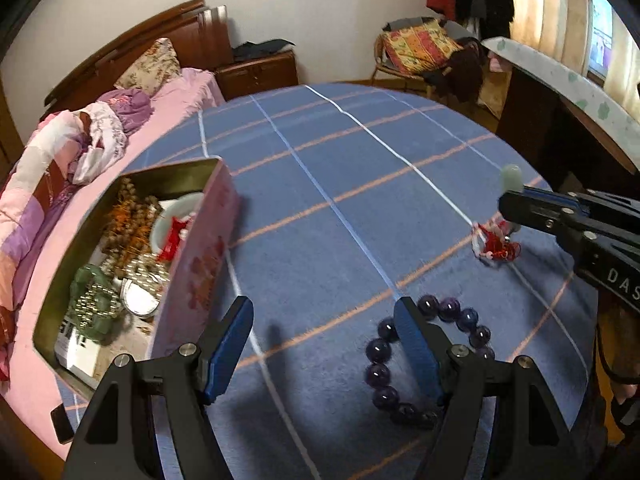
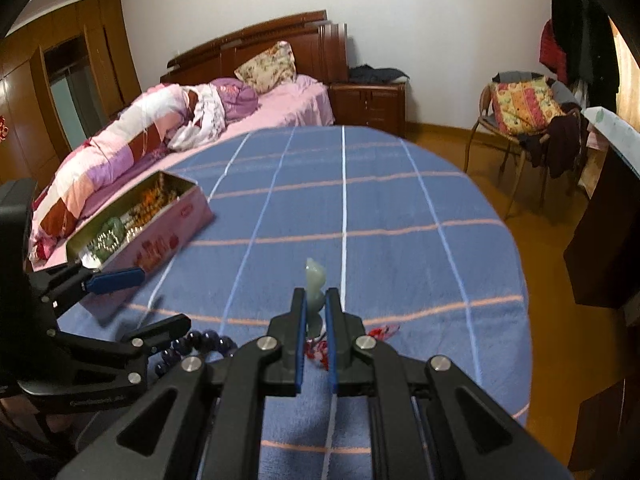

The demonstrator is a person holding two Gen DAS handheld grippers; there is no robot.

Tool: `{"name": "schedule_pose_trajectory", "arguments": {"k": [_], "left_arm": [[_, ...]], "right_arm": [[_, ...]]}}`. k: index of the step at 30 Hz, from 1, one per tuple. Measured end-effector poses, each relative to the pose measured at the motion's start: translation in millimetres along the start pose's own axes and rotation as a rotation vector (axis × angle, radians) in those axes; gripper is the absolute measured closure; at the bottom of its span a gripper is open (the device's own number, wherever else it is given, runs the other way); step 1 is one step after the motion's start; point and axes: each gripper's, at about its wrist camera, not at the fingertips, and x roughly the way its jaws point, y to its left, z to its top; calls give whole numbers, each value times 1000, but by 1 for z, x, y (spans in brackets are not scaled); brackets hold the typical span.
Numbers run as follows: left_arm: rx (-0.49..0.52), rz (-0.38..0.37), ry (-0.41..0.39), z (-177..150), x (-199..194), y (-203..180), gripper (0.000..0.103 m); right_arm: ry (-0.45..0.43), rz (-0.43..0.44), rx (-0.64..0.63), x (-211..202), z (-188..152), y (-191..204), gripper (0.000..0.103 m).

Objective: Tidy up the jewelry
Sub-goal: 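Grasp the purple bead bracelet with left gripper while right holds the jade pendant, then carry the purple bracelet to the tin with left while right carries the pendant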

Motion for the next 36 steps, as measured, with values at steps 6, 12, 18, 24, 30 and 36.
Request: {"name": "schedule_pose_trajectory", "arguments": {"k": [6,12,18,24,30,36], "left_arm": [[37,-63,50,-7,10,-10,50],[93,-55,34,-10,3,-17,90],[40,-5,-47,-3,-19,3,90],[2,45,-133,6,-46,23,90],[-44,78,-179,16,-60,50,90],[-98,111,-219,22,-78,78,90]], "right_arm": [[11,9,-10,0,-1,5,92],[21,19,-21,5,-3,12,92],[16,27,-28,4,0,15,92],[1,41,-47,1,4,28,92],[-20,62,-63,-1,13,40,92],[-43,84,-81,-2,24,53,92]]}}
